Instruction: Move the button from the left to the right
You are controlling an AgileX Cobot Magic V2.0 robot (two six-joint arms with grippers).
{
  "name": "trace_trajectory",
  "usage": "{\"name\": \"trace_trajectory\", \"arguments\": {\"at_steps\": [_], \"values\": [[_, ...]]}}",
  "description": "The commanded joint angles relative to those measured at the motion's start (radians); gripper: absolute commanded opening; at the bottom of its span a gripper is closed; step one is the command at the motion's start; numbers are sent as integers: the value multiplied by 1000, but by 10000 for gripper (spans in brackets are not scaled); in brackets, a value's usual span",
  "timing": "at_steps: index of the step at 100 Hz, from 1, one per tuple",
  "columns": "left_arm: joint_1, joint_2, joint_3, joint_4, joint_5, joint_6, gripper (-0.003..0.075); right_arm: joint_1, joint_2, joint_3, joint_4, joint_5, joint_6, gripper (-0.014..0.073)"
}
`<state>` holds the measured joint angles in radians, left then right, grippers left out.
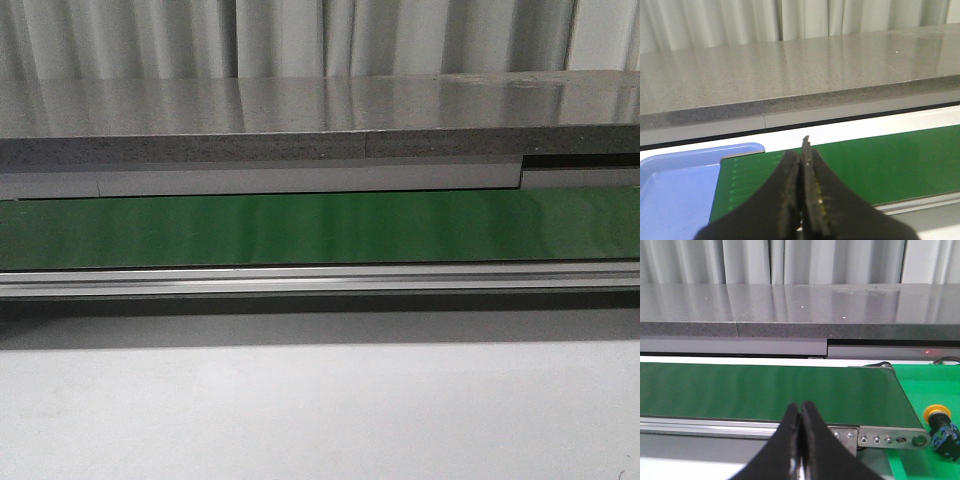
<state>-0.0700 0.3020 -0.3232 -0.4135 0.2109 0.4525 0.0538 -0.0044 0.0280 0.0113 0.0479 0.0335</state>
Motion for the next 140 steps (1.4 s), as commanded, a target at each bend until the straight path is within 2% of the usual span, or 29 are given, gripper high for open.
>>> {"name": "trace_trajectory", "arguments": {"at_steps": [1, 140], "values": [[-7, 6, -30, -14, -69, 0, -19, 4, -22, -19, -11, -65, 2, -68], [-7, 6, -30, -14, -95, 0, -19, 4, -21, -19, -11, -64, 2, -68]]}}
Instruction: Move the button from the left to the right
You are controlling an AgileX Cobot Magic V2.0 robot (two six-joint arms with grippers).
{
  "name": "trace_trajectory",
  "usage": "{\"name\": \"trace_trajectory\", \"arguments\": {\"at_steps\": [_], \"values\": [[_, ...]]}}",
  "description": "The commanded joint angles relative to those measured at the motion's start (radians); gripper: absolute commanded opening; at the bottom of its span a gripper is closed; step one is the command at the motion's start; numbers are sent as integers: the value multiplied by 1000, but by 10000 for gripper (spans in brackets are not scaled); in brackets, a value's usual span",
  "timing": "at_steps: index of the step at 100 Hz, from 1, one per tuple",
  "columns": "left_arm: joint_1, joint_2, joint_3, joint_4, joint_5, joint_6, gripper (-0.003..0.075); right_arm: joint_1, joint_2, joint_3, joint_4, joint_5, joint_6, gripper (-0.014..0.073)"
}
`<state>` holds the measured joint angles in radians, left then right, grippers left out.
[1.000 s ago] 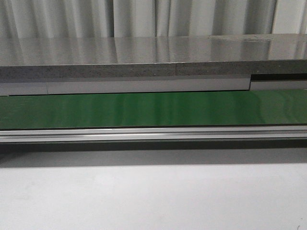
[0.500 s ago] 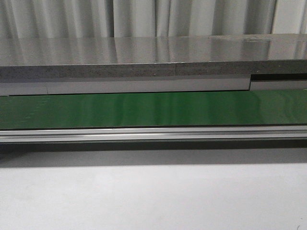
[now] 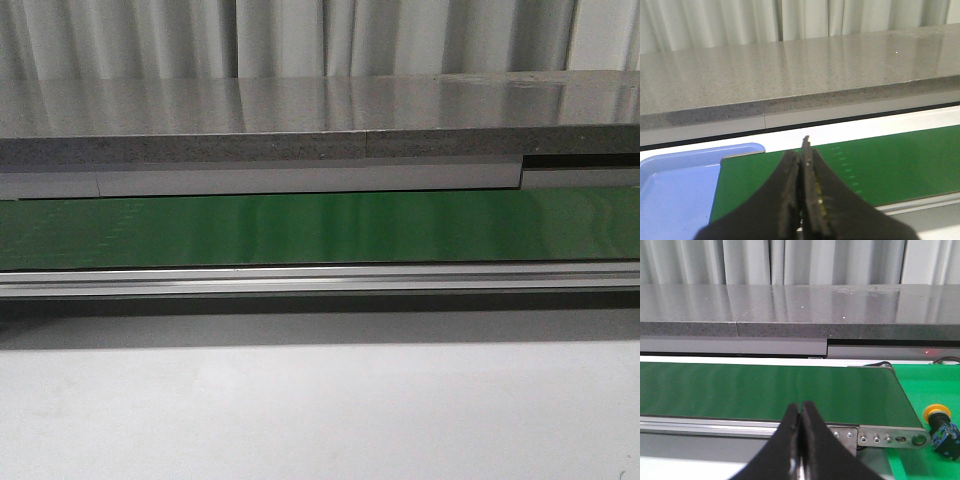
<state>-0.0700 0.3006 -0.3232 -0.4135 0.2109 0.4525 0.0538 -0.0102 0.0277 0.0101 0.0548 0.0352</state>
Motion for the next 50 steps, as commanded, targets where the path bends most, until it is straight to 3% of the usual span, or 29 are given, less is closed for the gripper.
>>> {"name": "trace_trajectory", "arguments": {"at_steps": [1, 19, 37, 50], "values": [[-7, 7, -30, -14, -99, 0, -19, 4, -15, -19, -10, -71, 0, -68], [-7, 7, -16, 41, -149, -37, -19, 4, -15, -19, -10, -71, 0, -68], [-7, -4, 29, 451, -151, -504, -19, 4, -15, -19, -10, -71, 0, -68], [-7, -49, 81, 488, -155, -544, -19, 4, -15, -19, -10, -71, 0, -68]]}}
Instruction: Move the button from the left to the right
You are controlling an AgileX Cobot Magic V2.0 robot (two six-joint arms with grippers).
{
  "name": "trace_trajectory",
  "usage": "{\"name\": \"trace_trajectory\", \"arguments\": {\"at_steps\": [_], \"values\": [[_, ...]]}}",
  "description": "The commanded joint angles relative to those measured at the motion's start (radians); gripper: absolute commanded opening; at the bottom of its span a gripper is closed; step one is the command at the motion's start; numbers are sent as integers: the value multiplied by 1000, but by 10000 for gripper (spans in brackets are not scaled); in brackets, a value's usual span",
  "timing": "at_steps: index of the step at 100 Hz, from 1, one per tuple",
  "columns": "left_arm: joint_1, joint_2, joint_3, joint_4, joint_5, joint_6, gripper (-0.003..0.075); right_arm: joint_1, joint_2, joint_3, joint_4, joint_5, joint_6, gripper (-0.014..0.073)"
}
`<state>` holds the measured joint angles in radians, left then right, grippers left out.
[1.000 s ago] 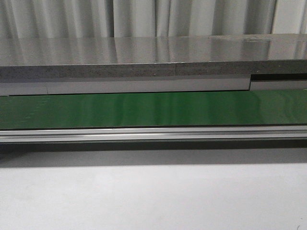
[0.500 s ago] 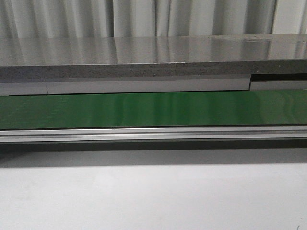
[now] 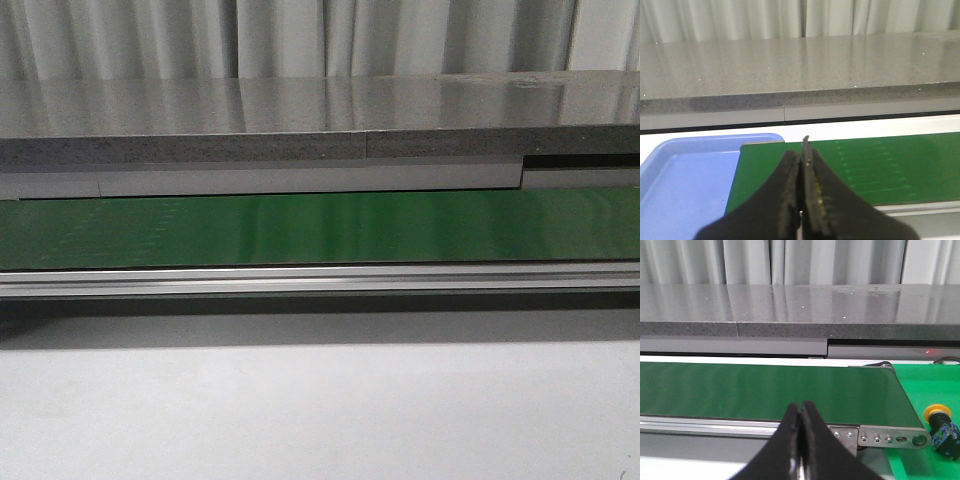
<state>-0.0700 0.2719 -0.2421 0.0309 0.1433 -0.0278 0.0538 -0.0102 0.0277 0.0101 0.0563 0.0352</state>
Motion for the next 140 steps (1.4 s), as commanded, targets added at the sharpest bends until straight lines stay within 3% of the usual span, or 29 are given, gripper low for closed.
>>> {"name": "trace_trajectory", "arguments": {"at_steps": [1, 49, 69, 140], "values": [[-7, -24, 3, 44, -88, -63, -19, 4, -15, -19, -10, -73, 0, -68], [-2, -312, 234, 49, -143, -63, -19, 4, -15, -19, -10, -73, 0, -68], [43, -310, 280, 49, -224, -73, -19, 4, -15, -19, -10, -73, 0, -68], [52, -310, 280, 49, -222, -72, -19, 4, -15, -19, -10, -73, 0, -68]]}}
